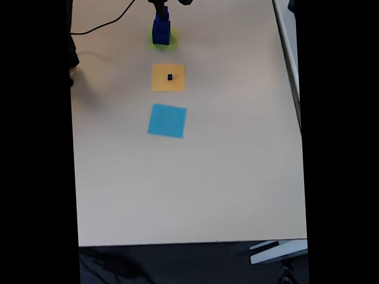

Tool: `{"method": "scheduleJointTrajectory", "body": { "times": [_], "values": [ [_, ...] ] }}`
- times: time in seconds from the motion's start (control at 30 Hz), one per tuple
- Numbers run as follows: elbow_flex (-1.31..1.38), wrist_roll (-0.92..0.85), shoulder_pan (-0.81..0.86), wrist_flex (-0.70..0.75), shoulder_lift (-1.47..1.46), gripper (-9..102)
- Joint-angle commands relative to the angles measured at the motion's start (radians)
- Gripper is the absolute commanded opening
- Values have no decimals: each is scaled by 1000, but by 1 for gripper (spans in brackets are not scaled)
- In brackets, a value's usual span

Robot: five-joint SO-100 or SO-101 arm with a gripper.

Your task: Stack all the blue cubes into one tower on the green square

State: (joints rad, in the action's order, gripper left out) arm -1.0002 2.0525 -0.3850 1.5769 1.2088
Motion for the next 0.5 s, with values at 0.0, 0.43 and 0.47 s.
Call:
{"method": "scheduleJointTrajectory", "body": {
  "times": [0.0, 0.43, 0.47],
  "values": [
    [0, 17, 6, -9, 2, 4],
    [-8, 43, -9, -28, -9, 10],
    [-9, 46, -11, -31, -11, 10]
  ]
}}
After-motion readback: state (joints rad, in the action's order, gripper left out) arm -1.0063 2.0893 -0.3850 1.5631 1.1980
